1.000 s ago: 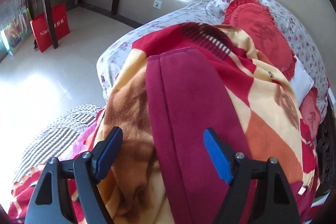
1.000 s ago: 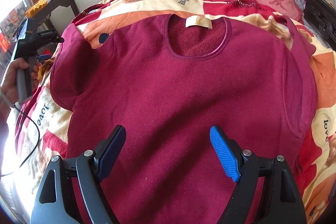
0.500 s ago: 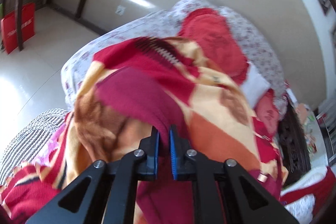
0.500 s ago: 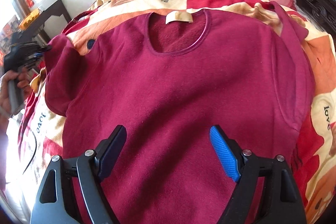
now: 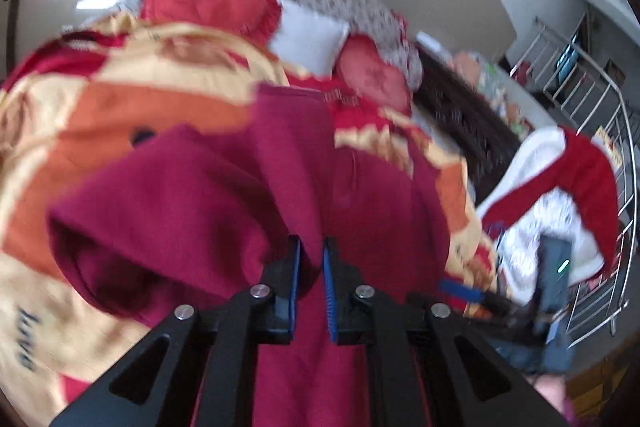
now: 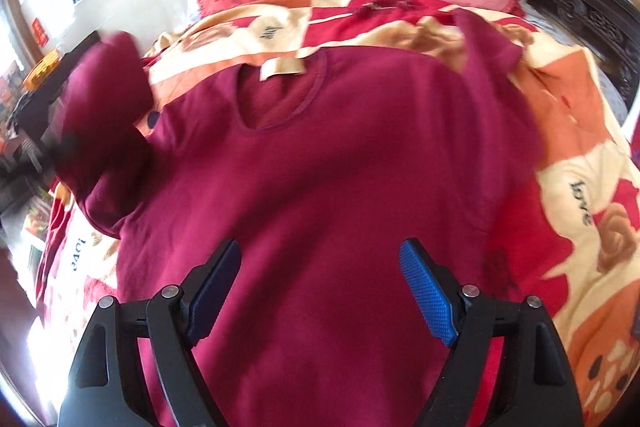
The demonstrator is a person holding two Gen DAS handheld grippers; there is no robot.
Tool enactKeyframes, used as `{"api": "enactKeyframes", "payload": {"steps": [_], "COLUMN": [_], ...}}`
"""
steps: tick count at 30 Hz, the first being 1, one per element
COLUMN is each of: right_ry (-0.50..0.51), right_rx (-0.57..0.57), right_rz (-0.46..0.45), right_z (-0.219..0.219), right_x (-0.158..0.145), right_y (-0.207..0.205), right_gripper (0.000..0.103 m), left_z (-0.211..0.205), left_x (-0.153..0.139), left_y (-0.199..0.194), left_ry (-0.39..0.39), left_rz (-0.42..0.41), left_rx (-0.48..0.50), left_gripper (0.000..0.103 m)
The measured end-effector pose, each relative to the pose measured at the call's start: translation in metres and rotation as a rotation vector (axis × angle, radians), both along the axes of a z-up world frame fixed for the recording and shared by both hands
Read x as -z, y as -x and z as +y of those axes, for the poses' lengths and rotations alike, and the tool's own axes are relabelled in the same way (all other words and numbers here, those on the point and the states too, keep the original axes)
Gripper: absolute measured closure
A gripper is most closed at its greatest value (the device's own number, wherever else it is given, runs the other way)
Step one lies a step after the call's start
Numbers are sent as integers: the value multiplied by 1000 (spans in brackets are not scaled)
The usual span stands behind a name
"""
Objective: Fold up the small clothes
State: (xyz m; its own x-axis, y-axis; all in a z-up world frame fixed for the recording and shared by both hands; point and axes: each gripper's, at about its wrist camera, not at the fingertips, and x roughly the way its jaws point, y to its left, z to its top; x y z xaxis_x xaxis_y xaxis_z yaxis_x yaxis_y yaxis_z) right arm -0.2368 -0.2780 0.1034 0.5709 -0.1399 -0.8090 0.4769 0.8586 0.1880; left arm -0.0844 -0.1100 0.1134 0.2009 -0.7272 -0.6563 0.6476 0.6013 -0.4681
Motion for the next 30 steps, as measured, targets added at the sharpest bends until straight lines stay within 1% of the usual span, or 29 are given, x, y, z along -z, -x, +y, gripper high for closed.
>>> {"api": "enactKeyframes", "payload": {"steps": [1,3,4,5,7,8,9,10,11,12,14,15,16,17,19,20,21,22,23,24,26,28,30], "right_ry": [3,3,0,-4,-22,-29,-35,-41,-49,-57,-69,-74,-77,-81,-94,-97,-73,-53,-29,20,106,181,216], "right_rx": [14,40,52,62,69,67,62,57,48,37,4,-19,-38,-58,-140,-172,-185,-193,-203,-208,-163,-86,-16], "right_rz": [4,11,14,16,11,3,-9,-17,-24,-29,-31,-29,-27,-27,-7,29,82,66,27,-34,-79,-116,-100], "right_z": [-5,-14,-18,-22,-28,-30,-31,-32,-32,-32,-29,-26,-24,-21,-13,-9,-4,-2,-1,-2,-10,-30,-53], "right_x": [0,1,2,2,2,2,1,1,2,3,8,11,14,18,32,38,42,36,25,4,-23,-48,-55], "right_y": [6,14,18,21,24,25,26,25,22,16,5,-4,-12,-19,-42,-51,-58,-57,-53,-44,-31,-15,-10], "right_gripper": [36,36,36,36,36,36,36,36,36,36,36,36,36,39,64,103,103,103,103,103,103,103,103], "left_z": [-10,-30,-36,-39,-34,-28,-20,-12,0,13,30,37,43,50,60,59,62,66,69,72,74,72,72], "left_x": [14,38,45,49,45,37,27,20,11,7,7,10,15,20,31,35,39,41,44,45,51,56,61], "left_y": [10,28,33,38,49,51,55,58,62,63,59,55,49,43,30,18,14,10,6,5,3,0,-2], "left_ry": [-29,-135,-179,-211,-233,-232,-234,-241,-256,-273,-319,-362,-407,-430,-459,-476,-489,-488,-481,-471,-477,-483,-473], "left_rz": [15,15,12,17,19,-7,-57,-111,-179,-227,-279,-293,-294,-284,-247,-233,-219,-207,-200,-193,-181,-165,-144], "left_rx": [21,58,72,87,112,113,103,91,70,46,-4,-39,-79,-110,-173,-194,-219,-237,-247,-258,-261,-264,-267], "left_gripper": [92,80,79,77,69,60,49,42,32,27,27,27,27,27,27,27,27,27,27,27,27,27,27]}}
